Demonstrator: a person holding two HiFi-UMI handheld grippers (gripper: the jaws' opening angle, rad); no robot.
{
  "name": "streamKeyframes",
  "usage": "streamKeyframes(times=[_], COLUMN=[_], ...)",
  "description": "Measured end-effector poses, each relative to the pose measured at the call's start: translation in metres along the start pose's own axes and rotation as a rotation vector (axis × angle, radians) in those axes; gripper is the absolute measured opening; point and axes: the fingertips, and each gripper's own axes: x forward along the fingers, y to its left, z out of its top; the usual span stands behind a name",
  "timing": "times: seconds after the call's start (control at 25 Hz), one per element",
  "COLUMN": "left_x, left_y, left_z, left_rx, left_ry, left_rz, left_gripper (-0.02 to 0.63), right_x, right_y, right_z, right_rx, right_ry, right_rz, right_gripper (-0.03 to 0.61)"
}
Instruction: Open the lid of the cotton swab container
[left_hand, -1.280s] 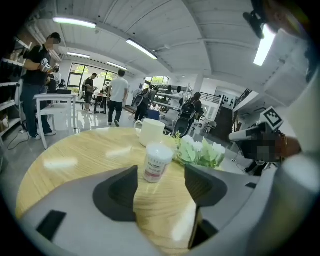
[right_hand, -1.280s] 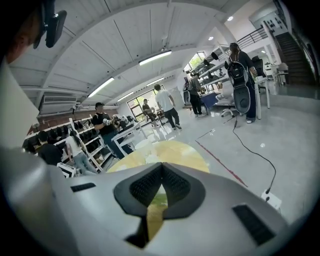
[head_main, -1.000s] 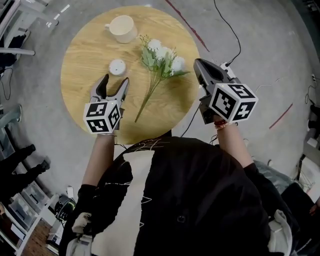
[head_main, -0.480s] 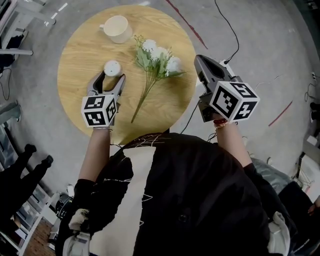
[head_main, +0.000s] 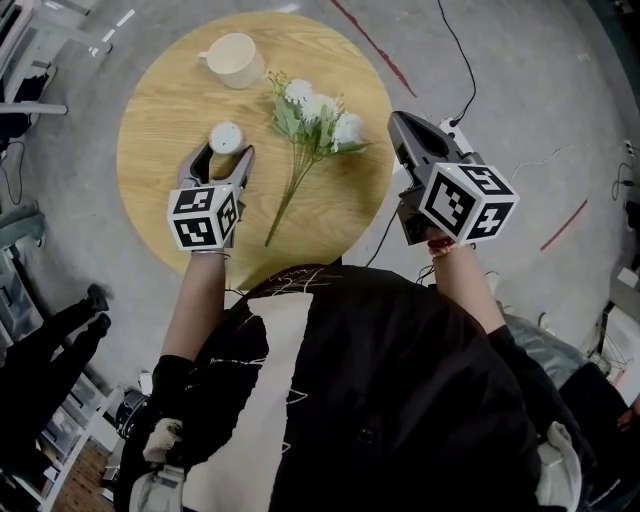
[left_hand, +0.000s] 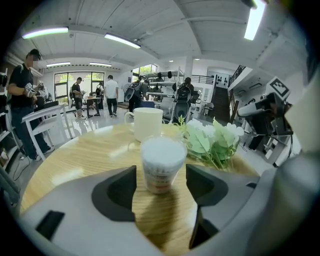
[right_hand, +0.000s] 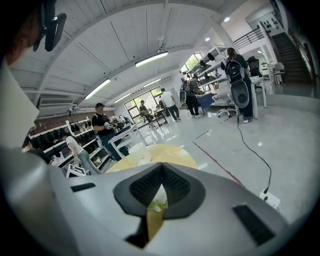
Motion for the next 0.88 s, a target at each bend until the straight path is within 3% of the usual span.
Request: streamKeyframes(times=[0.64, 0.88], left_x=[0.005, -0.006], left_y=[0.000, -0.010], left_z=[0.003, 0.007], left_rx=[-0.004, -0.054], left_ry=[-0.024, -0.060], left_rz=[-0.009, -0.046], left_gripper=[0.262, 0.258], right_x=[-0.016, -0.026], right_y=[0.005, 0.015], right_z=[-0.011, -0.010], right_rx=[-0.011, -0.028], right_ry=[0.000, -0.007], right_rz=[-0.013, -0.006], right_gripper=[0.006, 0.006])
